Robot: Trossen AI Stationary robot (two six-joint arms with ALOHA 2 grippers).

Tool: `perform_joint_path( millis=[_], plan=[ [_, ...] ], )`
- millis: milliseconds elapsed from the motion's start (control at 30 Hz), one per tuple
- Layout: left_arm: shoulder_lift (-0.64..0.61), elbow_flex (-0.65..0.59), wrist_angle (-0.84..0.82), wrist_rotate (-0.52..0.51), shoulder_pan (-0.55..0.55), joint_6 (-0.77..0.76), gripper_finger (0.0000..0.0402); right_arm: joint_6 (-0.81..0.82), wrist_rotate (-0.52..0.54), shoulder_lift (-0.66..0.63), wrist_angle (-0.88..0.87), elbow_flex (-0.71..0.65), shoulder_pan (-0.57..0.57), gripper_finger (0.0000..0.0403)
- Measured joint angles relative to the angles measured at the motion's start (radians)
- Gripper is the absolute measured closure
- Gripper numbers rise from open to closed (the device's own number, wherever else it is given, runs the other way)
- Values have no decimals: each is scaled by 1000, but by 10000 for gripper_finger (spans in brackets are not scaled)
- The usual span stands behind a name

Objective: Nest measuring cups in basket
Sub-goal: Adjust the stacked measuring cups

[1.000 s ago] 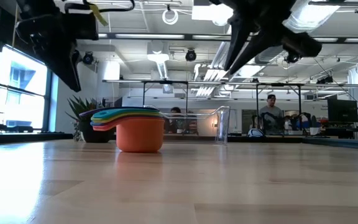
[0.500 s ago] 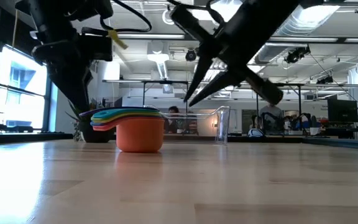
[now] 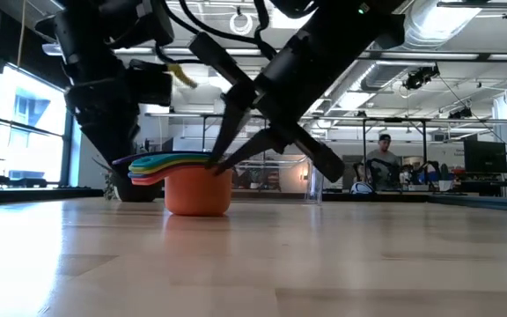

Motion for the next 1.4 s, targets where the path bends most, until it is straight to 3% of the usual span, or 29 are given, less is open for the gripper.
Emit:
perform_joint_path(
  millis=[900,1400],
  plan=[
    [12,-1,116,111,-8,-4,298,-10,-64,68,86,60,-55,377],
    [5,-1,106,115,-14,2,298,-19,-83,67,94,60,-55,377]
  ],
)
